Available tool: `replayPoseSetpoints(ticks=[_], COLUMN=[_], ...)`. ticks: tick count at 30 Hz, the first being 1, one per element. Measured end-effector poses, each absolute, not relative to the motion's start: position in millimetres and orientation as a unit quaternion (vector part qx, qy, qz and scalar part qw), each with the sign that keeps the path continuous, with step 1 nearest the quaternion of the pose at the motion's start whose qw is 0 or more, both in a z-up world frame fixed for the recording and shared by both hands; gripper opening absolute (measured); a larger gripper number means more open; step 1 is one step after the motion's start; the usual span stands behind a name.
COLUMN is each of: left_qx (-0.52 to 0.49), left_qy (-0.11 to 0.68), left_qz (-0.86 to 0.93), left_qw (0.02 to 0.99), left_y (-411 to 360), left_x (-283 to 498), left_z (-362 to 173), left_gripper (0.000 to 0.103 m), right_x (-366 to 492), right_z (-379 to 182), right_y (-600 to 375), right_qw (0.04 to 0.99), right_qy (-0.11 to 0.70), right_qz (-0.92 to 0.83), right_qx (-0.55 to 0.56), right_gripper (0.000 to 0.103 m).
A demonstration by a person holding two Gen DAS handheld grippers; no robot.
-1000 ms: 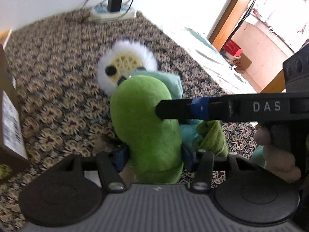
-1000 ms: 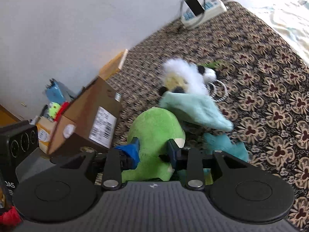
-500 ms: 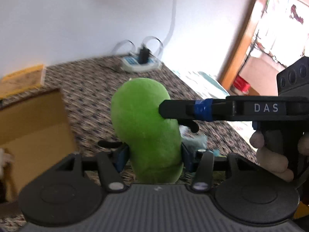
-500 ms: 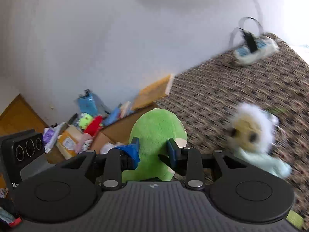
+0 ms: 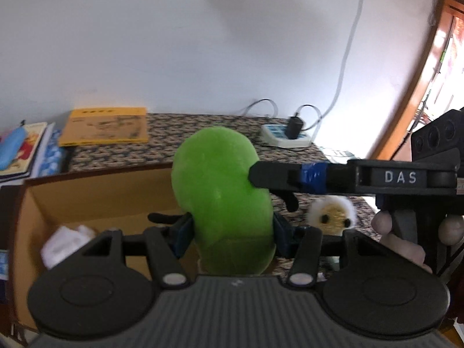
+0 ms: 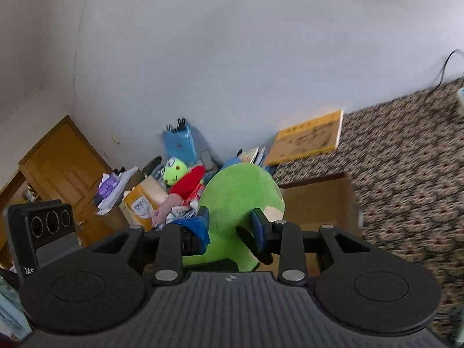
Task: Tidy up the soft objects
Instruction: 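Carry the green plush into the cardboard box and open the left tool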
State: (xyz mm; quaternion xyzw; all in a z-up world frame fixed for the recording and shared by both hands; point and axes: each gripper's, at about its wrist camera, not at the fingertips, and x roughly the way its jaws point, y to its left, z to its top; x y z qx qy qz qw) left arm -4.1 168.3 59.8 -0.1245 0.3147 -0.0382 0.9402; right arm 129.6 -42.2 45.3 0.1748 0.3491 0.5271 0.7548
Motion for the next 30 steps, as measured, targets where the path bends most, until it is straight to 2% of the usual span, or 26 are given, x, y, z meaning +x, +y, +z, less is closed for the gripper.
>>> replayPoseSetpoints(ticks=[9, 17, 18, 26, 30], left_qx=[-0.144, -0.151, -0.153, -0.141, -0.124], left_qy=[0.364, 0.409, 0.412, 0.403, 0.376], left_qz=[-0.013, 0.029, 0.033, 0.053, 0.075], left_qw=[0.92, 0.9, 0.898, 0.903, 0.915], left_y=[237, 271, 275, 286, 290], left_x=[19, 39, 40, 28, 20], left_z=[19, -14, -16, -13, 6], left_gripper=[0.054, 0.056, 0.06, 0.061, 0.061], right_x=[140, 146, 146, 142, 136], right_z=[14, -5, -6, -7, -4], right_y=[31, 78, 81, 77, 70], right_qw=[0.743, 0.786, 0.793, 0.784, 0.787], right_qy=[0.414, 0.407, 0.401, 0.417, 0.415], right_qz=[0.5, 0.454, 0.447, 0.447, 0.44], right_qx=[0.162, 0.103, 0.098, 0.11, 0.121], right_gripper=[0.015, 0.017, 0.017, 0.017, 0.017])
